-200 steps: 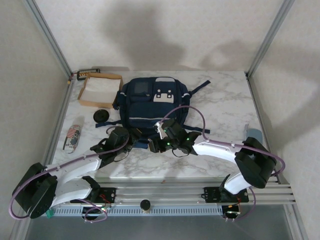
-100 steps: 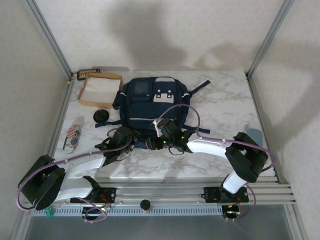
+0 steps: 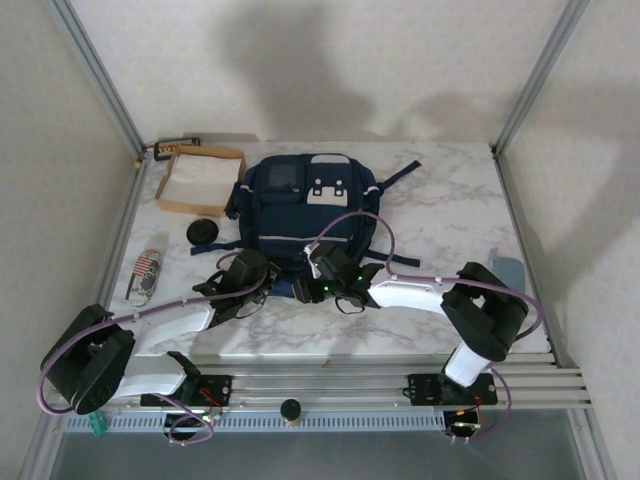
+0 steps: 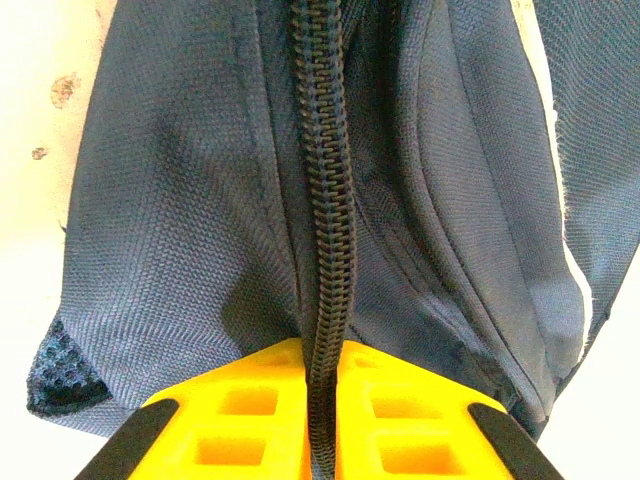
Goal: Pack the student bag
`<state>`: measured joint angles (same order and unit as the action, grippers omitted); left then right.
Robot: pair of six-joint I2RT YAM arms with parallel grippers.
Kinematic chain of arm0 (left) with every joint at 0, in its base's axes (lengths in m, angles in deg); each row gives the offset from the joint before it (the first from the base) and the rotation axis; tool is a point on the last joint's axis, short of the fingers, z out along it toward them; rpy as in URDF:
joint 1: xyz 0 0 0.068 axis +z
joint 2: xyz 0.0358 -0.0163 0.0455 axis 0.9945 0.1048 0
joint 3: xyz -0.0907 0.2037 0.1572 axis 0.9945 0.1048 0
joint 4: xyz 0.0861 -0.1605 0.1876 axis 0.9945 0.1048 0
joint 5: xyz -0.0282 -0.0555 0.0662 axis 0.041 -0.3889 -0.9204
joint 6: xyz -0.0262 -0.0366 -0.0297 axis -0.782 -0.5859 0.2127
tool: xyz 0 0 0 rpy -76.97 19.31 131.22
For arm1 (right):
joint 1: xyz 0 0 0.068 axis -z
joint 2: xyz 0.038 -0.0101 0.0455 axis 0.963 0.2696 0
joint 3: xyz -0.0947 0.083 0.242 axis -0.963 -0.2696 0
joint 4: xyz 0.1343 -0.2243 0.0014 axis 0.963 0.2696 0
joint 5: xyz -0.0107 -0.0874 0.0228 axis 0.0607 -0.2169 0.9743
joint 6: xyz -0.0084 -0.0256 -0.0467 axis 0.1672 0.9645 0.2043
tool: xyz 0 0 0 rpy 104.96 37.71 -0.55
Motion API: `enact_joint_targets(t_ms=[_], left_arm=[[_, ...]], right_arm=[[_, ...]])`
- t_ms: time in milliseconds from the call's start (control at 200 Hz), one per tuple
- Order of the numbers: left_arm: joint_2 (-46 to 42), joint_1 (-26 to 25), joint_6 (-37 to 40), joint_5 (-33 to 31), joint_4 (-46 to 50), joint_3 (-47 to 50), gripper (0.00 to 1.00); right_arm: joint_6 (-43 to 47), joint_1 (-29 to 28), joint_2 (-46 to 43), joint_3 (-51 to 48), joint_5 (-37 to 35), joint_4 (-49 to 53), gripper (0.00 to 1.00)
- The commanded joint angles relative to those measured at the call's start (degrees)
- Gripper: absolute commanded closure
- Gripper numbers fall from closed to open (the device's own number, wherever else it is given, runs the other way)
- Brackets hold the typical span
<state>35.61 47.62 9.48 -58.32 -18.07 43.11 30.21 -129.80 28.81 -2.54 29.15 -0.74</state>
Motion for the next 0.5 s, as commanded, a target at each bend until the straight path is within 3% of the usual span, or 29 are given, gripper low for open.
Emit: enact_joint_targets(t_ms=[0,150,235,310,491], left_arm=[[-0.3,-0.7,0.1,-1.8,-0.7,-2.1,0.89],[-1.8,-0.7,0.1,-3.7,1.1,-1.6,0.91],[-2.7,-0.7,0.3,-4.8,2.2,-1.6,0.92],[-3.2,-0.7,0.6,-5.3,2.8,-1.3,0.93],[-4.8,-0.4,1.8,-8.4,5.9,-1.2,0.98]], right_arm=[[-0.3,-0.6,2.9,1.2,-0.5,0.7,0.61],[0.6,-0.6,4.0,4.0,-3.9,3.3,0.78],[1.2,-0.6,3.1,3.9,-5.7,4.5,0.82],[1.6,-0.4,2.4,3.7,-6.5,5.4,0.93],[2.0,-0.4,-0.9,3.9,-9.9,10.3,0.98]])
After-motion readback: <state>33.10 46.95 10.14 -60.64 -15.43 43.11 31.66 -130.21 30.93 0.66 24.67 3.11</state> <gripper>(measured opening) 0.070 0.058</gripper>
